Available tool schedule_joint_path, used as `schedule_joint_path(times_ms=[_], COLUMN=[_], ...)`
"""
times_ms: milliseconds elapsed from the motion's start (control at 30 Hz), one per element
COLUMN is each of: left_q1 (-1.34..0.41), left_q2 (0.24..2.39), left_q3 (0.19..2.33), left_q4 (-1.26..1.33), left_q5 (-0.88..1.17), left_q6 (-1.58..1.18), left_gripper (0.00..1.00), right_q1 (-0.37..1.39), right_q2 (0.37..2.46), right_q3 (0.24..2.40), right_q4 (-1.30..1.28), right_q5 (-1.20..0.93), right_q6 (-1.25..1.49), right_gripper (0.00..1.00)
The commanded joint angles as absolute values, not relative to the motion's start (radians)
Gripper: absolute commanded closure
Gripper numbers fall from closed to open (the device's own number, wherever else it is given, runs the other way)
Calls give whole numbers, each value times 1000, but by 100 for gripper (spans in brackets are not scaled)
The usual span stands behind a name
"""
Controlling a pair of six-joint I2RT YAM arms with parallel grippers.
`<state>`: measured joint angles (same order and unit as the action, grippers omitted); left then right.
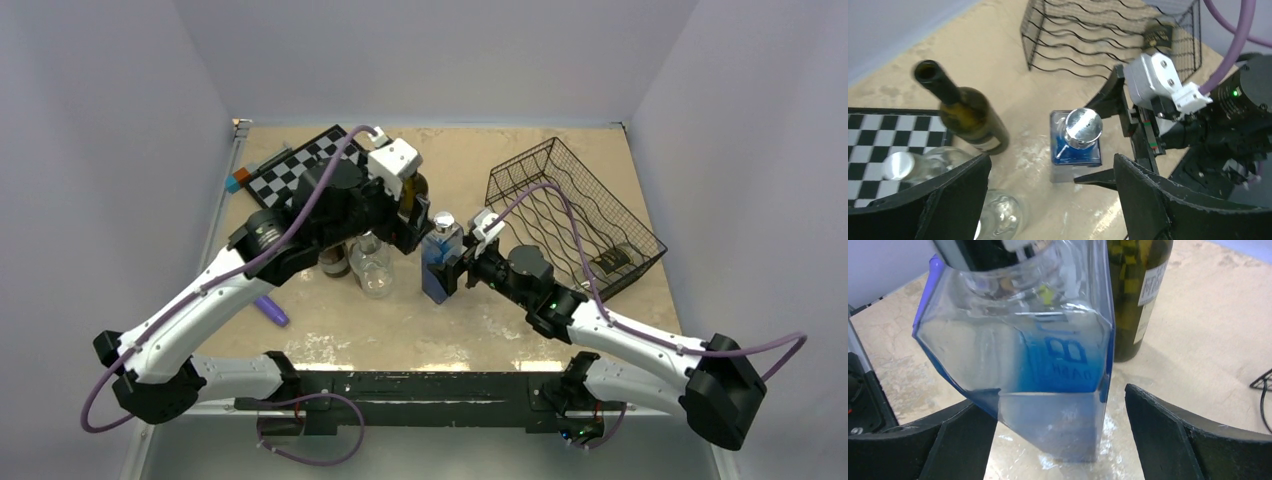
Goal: Put the wine bottle on the wine rack
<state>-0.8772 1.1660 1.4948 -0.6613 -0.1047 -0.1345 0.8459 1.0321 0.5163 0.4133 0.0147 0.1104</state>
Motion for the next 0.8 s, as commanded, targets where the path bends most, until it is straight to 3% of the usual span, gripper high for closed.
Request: schedule_joint_path(times_ms=[0,233,533,767], left_q1=[-877,-877,-922,-957], left_q2=[1221,1265,1340,1328], left_q3=[1470,1410,1332,1175], left_q4=[-644,-584,-513,-315], left_q5=[120,201,15,-157], left_q6=[-127,-164,-231,-282], left_gripper=[5,3,6,17], right_q1=[847,847,847,847], right_q2=[954,849,776,764], right_q3=[476,391,366,365], right_q4=[321,247,161,155], right_q5=[46,36,93,126], right_q6=[221,287,307,322], right_gripper=[4,3,3,4])
